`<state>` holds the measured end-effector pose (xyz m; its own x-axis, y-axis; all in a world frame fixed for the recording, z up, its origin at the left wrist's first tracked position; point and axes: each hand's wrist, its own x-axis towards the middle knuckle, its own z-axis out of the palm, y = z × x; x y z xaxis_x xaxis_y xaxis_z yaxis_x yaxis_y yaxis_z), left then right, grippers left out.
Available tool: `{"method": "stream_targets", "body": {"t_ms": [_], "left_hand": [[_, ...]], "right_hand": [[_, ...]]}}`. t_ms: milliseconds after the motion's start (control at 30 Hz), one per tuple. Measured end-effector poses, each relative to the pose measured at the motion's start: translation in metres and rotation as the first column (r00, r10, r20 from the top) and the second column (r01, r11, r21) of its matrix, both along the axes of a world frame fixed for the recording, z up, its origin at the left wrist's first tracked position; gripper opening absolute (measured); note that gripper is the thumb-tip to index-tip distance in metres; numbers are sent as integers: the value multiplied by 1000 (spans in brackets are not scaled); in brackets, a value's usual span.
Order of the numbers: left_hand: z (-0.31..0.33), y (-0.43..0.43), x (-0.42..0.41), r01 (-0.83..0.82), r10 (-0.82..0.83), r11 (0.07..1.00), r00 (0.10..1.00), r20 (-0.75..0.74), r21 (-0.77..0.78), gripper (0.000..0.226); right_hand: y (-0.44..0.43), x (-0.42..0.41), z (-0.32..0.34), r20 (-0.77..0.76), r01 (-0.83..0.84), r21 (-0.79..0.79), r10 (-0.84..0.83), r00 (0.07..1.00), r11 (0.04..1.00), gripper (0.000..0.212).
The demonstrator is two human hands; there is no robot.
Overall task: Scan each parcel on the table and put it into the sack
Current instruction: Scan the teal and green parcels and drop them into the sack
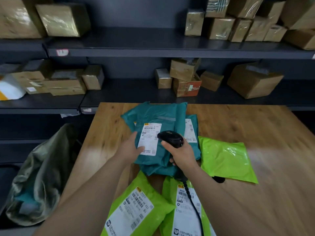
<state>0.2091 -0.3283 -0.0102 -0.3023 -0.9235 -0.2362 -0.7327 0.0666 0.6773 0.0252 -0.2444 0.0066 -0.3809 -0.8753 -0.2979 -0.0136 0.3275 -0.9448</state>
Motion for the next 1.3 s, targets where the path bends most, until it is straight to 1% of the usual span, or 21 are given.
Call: {"method": "stream_targets", "body": {"t_ms": [67, 167, 200, 267, 333, 400, 467, 533, 567, 633, 700, 767, 833, 967, 1100, 1233, 1300], "left_hand": [[2, -1, -3, -74, 76, 997, 992, -96, 24, 60], [12, 3, -6, -140, 169, 982, 947, -274, 124, 46], [18, 6, -7, -128, 173, 979, 933, -316, 159, 42], [31, 15, -6, -84, 167, 972, 903, -396, 220, 45], [42, 28, -3, -61, 185, 960, 872, -454, 274, 52], [51, 47, 1, -26, 196, 946, 841, -504, 325, 48], [58, 70, 4, 20, 253, 915, 751, -610, 404, 33], [61, 94, 4, 31, 329, 886, 661, -674, 463, 17], [63, 109, 4, 14, 357, 879, 642, -678, 476, 16], [60, 127, 5, -35, 409, 867, 619, -670, 497, 26], [56, 150, 7, -65, 454, 852, 585, -672, 519, 43], [50, 172, 8, -67, 480, 838, 562, -673, 542, 52], [45, 193, 6, -79, 494, 832, 556, -668, 549, 48], [34, 230, -1, -171, 542, 824, 515, -664, 540, 39], [19, 259, -7, -264, 585, 810, 427, -689, 524, 46], [11, 283, -11, -326, 583, 813, 426, -692, 483, 52], [9, 291, -13, -339, 589, 807, 415, -694, 483, 54]], "right_hand": [[0, 1, 2, 4, 17, -5, -17, 1000, 1000, 39], [8, 1, 13, -12, 55, -3, -55, 998, 998, 46], [14, 2, 19, -21, 63, -9, -63, 998, 998, 49], [29, 2, 29, -43, 65, -37, -67, 997, 997, 52], [49, 3, 38, -63, 57, -60, -61, 996, 997, 50], [74, 5, 45, -72, 40, -75, -45, 996, 996, 47], [101, 8, 52, -88, 0, -83, -8, 996, 997, 50], [127, 8, 55, -110, -33, -75, 24, 994, 997, 57], [142, 8, 57, -122, -43, -68, 34, 992, 997, 59], [157, 5, 58, -143, -50, -48, 43, 989, 998, 58], [175, 2, 60, -171, -54, -22, 50, 984, 998, 50], [191, -3, 61, -254, -70, 13, 71, 965, 997, 33], [206, -7, 63, -325, -95, 20, 96, 941, 995, 26], [233, -14, 62, -354, -158, -9, 144, 924, 987, 24], [257, -16, 58, -390, -205, 5, 191, 901, 979, 25], [275, -10, 57, -347, -259, 15, 248, 904, 966, 30], [283, -7, 57, -325, -275, 47, 275, 905, 960, 32]]}}
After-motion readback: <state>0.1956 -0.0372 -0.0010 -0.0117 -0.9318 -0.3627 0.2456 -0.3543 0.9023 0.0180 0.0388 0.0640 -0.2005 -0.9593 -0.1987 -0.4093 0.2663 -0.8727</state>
